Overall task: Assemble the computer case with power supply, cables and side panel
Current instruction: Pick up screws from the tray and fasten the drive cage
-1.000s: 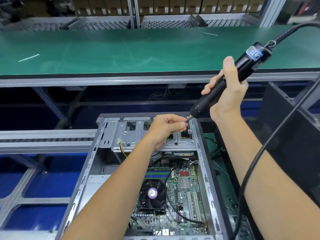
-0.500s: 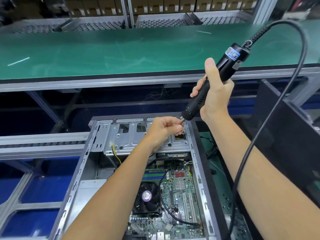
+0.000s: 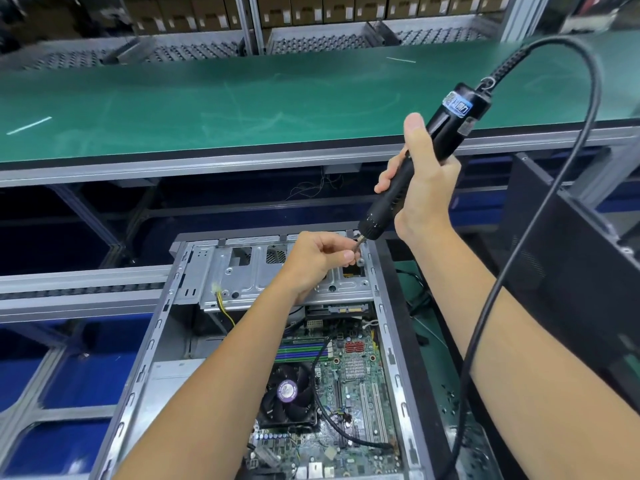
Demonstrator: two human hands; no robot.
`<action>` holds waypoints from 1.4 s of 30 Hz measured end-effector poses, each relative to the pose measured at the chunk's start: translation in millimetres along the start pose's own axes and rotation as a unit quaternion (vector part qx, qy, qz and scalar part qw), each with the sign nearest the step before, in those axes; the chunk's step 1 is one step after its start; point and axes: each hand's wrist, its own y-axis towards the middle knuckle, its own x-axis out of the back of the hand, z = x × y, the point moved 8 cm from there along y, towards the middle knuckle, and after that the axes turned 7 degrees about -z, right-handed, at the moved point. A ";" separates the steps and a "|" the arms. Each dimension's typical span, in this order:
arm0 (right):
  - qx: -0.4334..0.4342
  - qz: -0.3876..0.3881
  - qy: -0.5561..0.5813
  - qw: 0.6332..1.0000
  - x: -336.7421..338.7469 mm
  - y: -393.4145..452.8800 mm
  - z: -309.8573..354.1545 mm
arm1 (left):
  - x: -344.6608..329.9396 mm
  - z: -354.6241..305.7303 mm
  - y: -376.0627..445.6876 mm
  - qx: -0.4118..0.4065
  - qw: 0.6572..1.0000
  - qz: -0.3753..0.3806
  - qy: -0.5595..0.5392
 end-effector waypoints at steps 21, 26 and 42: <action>-0.006 -0.026 0.032 0.999 14.4 2.8 2.9 | -15.2 14.3 -3.0 0.067 0.985 0.013 -0.159; -0.009 -0.025 0.032 0.999 12.6 2.5 0.9 | -11.2 14.7 -4.4 0.077 0.983 0.028 -0.162; 0.016 0.024 -0.035 0.999 -9.3 -0.4 0.2 | -17.8 -6.7 -3.7 -0.029 0.997 0.059 0.027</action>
